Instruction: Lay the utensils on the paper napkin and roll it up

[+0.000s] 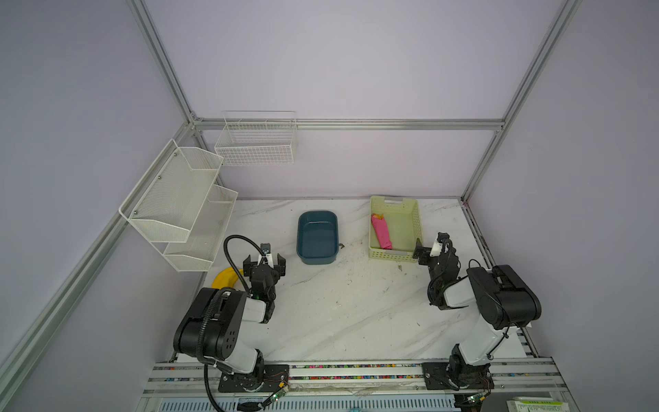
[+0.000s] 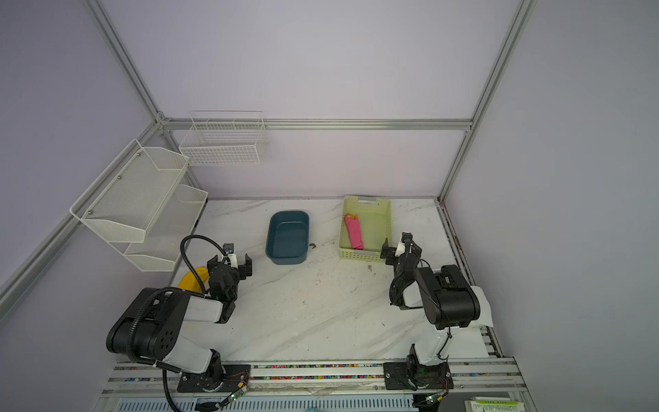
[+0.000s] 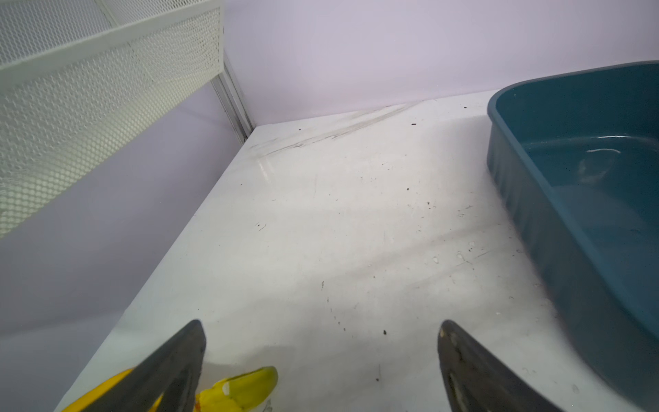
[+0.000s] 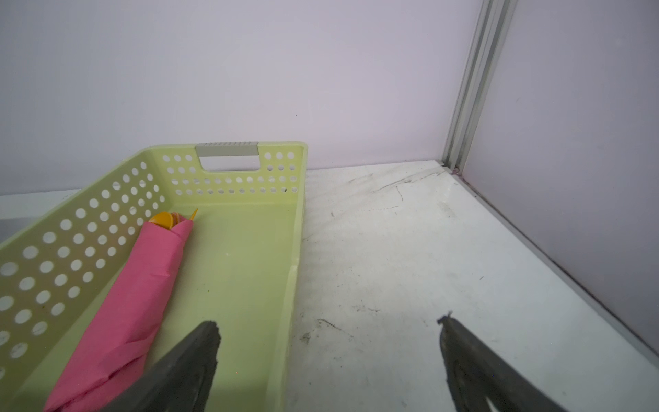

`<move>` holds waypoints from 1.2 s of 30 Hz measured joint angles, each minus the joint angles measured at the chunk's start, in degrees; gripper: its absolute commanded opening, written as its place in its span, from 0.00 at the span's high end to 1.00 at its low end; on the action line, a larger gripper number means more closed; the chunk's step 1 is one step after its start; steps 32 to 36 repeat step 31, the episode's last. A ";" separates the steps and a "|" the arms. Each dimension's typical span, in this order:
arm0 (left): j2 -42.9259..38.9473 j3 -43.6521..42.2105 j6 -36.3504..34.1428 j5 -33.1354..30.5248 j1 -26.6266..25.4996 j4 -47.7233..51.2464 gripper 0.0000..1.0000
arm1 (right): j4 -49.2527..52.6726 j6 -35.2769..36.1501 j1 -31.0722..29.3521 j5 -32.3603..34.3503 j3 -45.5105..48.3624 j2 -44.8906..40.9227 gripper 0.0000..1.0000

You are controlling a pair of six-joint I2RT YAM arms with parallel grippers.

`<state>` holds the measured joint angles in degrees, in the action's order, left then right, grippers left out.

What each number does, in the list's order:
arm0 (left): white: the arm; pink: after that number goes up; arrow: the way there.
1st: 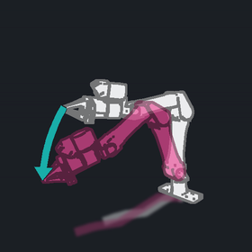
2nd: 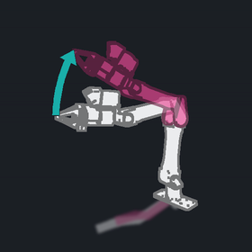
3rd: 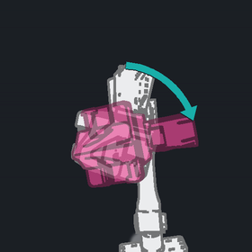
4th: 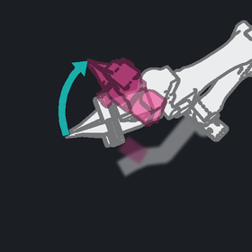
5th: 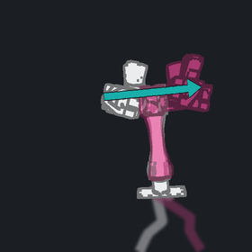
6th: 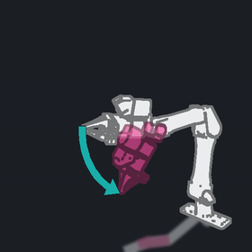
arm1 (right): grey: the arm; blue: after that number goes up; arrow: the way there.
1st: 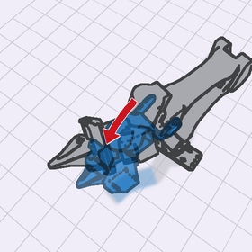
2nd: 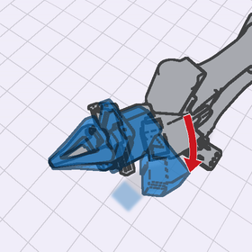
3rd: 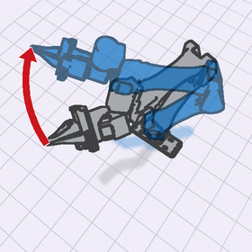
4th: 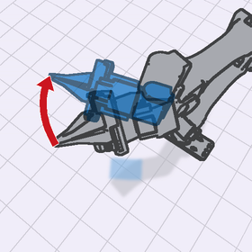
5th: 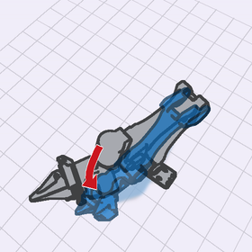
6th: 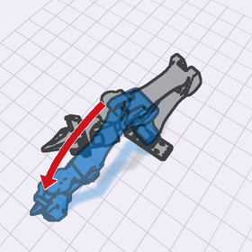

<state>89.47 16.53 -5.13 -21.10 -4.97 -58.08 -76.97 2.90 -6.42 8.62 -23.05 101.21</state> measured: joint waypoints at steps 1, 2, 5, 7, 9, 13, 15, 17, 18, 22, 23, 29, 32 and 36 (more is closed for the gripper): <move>0.85 0.02 0.20 0.90 0.57 -0.74 0.00 | -0.09 0.11 0.00 -0.13 -0.20 0.13 0.03; 1.38 0.04 0.50 1.75 0.85 -0.59 0.00 | -0.11 0.17 0.00 -0.02 -0.59 0.31 0.03; 1.49 0.26 1.62 4.37 1.22 1.49 0.00 | 0.98 -0.04 0.02 0.59 -2.62 0.83 0.03; 1.49 0.28 2.25 4.98 1.68 2.29 0.00 | 0.96 -0.04 0.02 0.94 -2.99 0.83 0.03; 1.49 0.31 3.02 5.03 2.14 2.95 0.00 | 1.11 -0.04 0.02 1.11 -3.04 0.83 0.03; 1.49 0.33 3.87 5.05 2.38 3.76 0.00 | 1.16 -0.04 0.02 1.46 -3.04 0.83 0.03; 1.49 0.33 4.07 5.05 2.38 3.76 0.00 | 1.16 -0.04 0.04 1.55 -3.04 0.83 0.03; 1.49 0.33 4.07 5.05 2.38 3.76 0.00 | 1.16 -0.04 0.04 1.62 -3.04 0.83 0.03; 1.49 0.33 4.07 5.05 2.38 3.76 0.00 | 1.16 -0.04 0.04 1.64 -3.04 0.83 0.03; 1.49 0.33 4.07 5.07 2.38 3.76 0.01 | 1.16 -0.04 0.04 1.66 -3.04 0.83 0.03; 1.49 0.33 4.09 5.07 2.38 3.76 0.00 | 1.16 -0.04 0.04 1.66 -3.04 0.83 0.03; 1.49 0.33 4.09 5.38 2.40 3.78 0.00 | 1.33 -0.04 0.04 1.66 -3.15 0.85 0.03; 1.49 0.35 4.09 5.49 2.43 3.78 0.00 | 1.44 -0.07 0.04 1.66 -3.17 0.85 0.03; 1.49 0.35 4.09 5.49 2.43 3.78 0.00 | 1.44 -0.07 0.04 1.66 -3.17 0.85 0.03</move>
